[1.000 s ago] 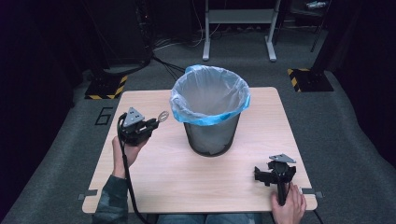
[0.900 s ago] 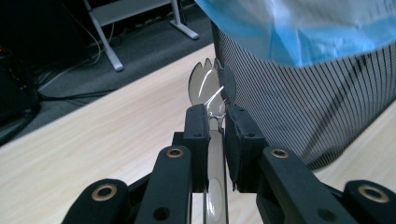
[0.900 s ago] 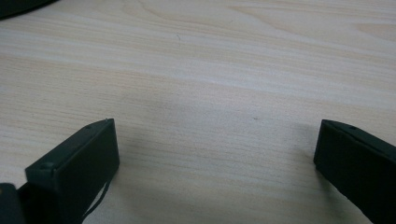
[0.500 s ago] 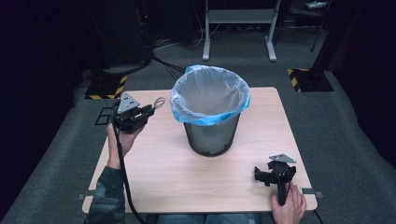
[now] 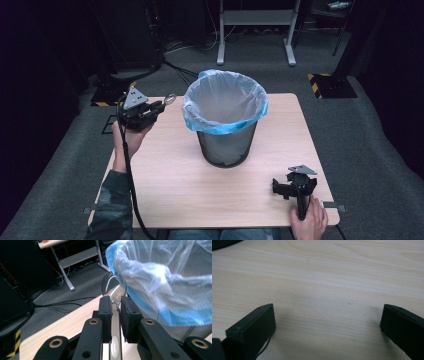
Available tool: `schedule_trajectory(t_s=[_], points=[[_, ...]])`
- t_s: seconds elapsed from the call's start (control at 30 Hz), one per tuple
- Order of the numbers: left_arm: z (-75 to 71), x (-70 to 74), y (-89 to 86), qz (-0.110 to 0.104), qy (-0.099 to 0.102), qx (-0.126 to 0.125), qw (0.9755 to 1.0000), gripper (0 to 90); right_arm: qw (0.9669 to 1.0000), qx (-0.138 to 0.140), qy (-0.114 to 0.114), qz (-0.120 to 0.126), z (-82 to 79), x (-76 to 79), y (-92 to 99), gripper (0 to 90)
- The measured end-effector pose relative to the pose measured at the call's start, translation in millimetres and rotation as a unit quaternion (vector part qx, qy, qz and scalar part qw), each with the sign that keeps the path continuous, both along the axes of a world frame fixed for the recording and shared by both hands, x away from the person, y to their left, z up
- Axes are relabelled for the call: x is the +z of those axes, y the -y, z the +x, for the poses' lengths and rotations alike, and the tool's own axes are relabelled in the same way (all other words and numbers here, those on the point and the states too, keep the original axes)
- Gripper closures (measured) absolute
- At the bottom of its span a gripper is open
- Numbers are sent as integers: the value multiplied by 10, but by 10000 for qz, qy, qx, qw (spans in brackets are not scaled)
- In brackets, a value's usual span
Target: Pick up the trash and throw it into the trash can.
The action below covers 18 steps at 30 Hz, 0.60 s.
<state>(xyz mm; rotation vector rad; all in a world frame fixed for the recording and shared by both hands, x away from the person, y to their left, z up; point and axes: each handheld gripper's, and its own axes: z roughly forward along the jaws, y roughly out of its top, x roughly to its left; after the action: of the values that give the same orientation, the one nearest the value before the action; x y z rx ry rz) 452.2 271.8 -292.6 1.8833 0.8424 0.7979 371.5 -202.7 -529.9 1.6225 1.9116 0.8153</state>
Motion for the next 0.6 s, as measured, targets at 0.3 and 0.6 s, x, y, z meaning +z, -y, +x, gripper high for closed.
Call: schedule_trajectory(t_s=[0.3, 0.6], points=[[79, 179, 79, 31, 101, -51, 9999, 792, 10000, 2, 1, -2, 0, 0, 0, 0], [134, 348, 253, 105, 193, -210, 9995, 792, 10000, 1, 0, -1, 0, 0, 0, 0]])
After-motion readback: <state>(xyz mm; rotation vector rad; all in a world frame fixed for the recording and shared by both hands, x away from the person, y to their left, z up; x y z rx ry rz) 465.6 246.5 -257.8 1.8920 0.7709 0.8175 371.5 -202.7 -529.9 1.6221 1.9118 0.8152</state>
